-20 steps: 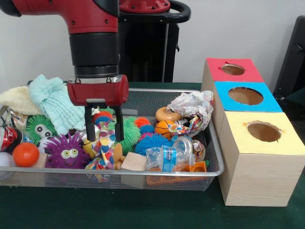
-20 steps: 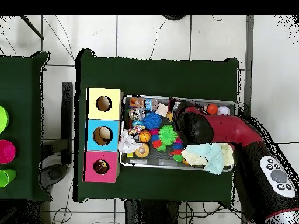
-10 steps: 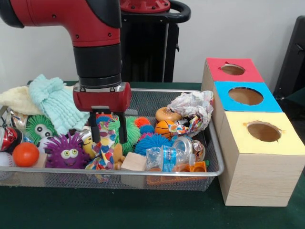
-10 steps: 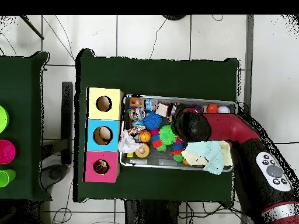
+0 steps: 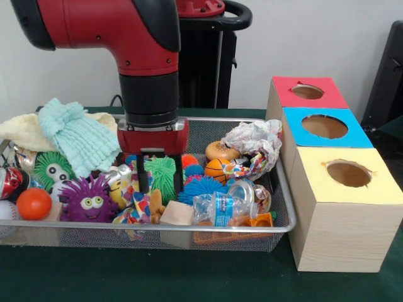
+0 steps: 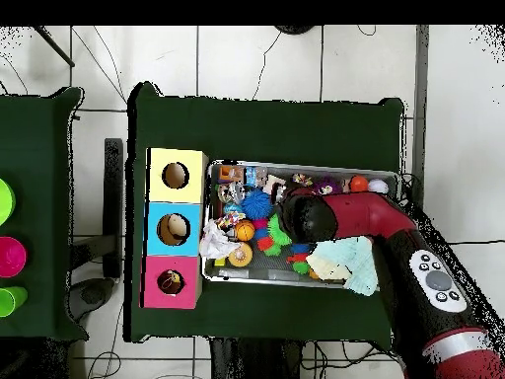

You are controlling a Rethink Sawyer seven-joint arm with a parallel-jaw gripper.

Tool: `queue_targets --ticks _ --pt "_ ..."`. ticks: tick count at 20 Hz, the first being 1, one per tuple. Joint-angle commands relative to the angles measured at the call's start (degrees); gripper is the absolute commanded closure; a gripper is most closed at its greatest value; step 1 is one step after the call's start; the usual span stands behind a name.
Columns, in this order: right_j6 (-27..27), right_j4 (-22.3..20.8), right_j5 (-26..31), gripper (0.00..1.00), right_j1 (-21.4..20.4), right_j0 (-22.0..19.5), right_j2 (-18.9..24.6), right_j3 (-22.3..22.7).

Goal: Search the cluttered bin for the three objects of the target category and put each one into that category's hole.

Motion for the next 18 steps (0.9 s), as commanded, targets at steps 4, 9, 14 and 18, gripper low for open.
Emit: queue_targets --ticks 4,9,14,18 --pt "-0.9 -4.0 1.5 0.0 3.0 2.7 -5.0 -1.7" --pt "4.9 -3.0 2.4 0.0 2.0 5.7 -10.8 -3.7" --pt "6.9 -1.5 1.6 0.0 2.6 7.4 -14.2 -5.3" --pt "6.0 -0.5 1.4 0.0 2.3 8.0 -15.0 -5.2"
